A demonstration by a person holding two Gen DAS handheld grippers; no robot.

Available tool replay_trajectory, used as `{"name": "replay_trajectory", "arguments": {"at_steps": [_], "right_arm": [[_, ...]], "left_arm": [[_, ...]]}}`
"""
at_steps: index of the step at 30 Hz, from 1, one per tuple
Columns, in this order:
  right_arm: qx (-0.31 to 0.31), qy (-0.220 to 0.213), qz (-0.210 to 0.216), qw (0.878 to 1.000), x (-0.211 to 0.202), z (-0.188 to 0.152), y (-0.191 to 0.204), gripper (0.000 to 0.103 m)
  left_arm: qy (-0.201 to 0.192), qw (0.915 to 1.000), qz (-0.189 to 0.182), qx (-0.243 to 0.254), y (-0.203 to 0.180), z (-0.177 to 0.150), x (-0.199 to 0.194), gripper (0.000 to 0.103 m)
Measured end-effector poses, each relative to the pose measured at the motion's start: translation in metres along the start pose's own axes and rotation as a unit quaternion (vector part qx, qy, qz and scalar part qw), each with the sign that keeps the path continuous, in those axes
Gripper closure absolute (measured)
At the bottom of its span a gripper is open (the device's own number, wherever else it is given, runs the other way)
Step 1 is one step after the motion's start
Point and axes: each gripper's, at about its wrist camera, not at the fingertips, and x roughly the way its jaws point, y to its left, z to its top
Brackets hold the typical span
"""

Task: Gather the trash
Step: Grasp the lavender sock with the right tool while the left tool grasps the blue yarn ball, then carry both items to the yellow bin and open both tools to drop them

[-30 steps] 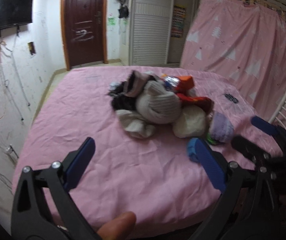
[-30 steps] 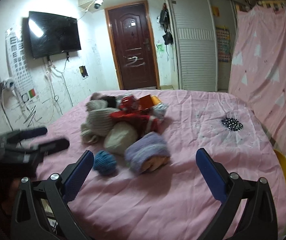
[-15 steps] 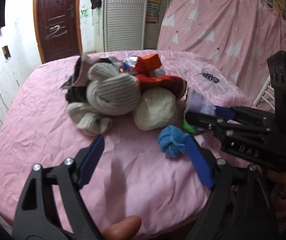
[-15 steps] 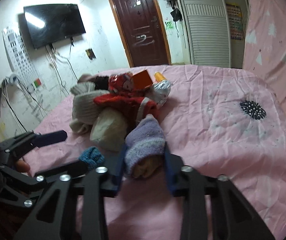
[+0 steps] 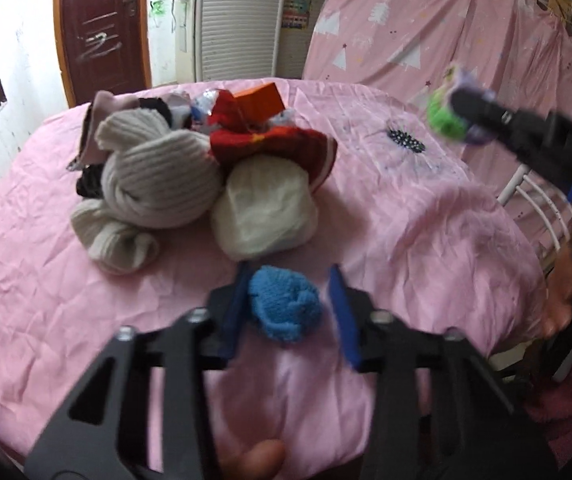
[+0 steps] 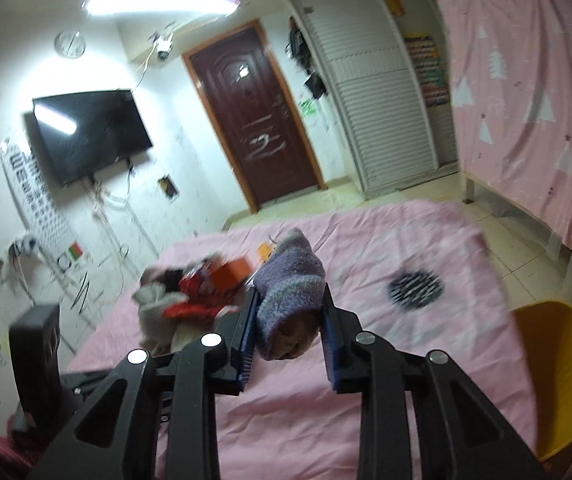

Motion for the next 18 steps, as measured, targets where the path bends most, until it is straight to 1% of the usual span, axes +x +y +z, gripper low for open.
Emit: {"name": "replay_trajectory", "arguments": {"at_steps": [3,6,8,11,14,16,18], "right_arm": [[0.014,-0.018,-0.013,1.000,-0.010,0.006,-0.018,0.081],[0.035,-0.035,-0.036,0.998,-0.023,0.011,-0.044,0.081],[0.048,-0.047,-0.053,0.996,-0.031,0.015,-0.059,0.081],[0.066,-0.062,-0.079,0.993,-0.043,0.018,-0.083,0.081],[0.087,-0.072,-0.107,0.988,-0.052,0.018,-0.111,0.081],[0.101,-0.076,-0.121,0.985,-0.057,0.017,-0.127,0.081],[0.105,-0.079,-0.141,0.981,-0.063,0.014,-0.140,0.081]], "left_arm": [[0.004,0.9999,0.010,0.002,-0.003,0.001,0.000,0.075],[0.002,0.9997,0.023,0.004,-0.007,0.006,0.000,0.076],[-0.002,0.9997,0.025,0.006,-0.011,0.010,-0.007,0.076],[-0.014,0.9996,0.020,0.011,-0.016,0.017,-0.019,0.076],[-0.026,0.9991,0.005,0.034,-0.035,0.035,-0.028,0.076],[-0.037,0.9978,-0.003,0.055,-0.055,0.048,-0.028,0.076],[-0.040,0.9968,-0.015,0.067,-0.071,0.061,-0.023,0.076]]}}
